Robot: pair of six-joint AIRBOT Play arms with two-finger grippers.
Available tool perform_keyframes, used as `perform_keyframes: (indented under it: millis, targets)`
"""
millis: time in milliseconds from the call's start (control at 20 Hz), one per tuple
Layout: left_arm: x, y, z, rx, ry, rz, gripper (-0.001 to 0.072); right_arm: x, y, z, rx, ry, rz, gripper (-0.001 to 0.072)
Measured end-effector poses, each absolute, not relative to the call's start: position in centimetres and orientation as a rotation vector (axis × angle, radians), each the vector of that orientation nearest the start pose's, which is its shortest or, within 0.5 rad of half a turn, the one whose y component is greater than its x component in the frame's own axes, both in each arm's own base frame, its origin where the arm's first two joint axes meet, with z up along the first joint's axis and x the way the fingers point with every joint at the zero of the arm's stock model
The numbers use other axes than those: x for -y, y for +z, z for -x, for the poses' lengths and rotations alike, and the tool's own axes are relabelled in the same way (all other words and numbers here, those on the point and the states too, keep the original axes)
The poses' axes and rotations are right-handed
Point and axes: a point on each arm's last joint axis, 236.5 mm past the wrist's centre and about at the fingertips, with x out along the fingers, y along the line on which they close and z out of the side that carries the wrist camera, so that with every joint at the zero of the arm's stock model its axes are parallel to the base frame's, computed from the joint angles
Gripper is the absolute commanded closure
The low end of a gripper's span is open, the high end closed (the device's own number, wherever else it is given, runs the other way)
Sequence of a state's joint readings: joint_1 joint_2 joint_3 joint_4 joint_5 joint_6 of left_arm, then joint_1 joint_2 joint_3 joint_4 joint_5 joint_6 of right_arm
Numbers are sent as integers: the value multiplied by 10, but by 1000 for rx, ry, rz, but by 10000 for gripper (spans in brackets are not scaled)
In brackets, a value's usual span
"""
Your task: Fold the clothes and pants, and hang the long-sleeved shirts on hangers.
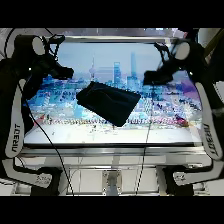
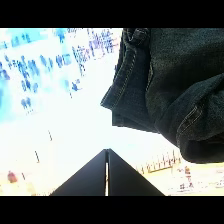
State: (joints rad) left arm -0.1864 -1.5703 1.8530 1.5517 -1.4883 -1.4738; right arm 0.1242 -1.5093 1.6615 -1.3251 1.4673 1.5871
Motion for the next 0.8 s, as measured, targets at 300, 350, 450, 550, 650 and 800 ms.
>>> perform_keyframes:
  millis: [300, 350, 450, 550, 650, 800]
  targets:
    - [95, 110, -455, -1197, -249, -176, 692, -135, -15, -344, -1352, 295, -842, 134]
    - [97, 110, -454, -1197, -252, -177, 692, -148, -22, -339, -1333, 340, -981, 33]
    - [99, 110, -454, -1196, -256, -178, 692, -163, -34, -343, -1267, 366, -1187, -8]
    - [100, 110, -454, -1195, -261, -177, 692, -174, -45, -349, -1236, 367, -1294, -8]
    - [101, 110, -454, -1194, -263, -178, 692, -186, -51, -358, -1223, 386, -1321, -8]
    - [102, 110, -454, -1194, -264, -178, 692, -200, -51, -381, -1184, 408, -1304, -7]
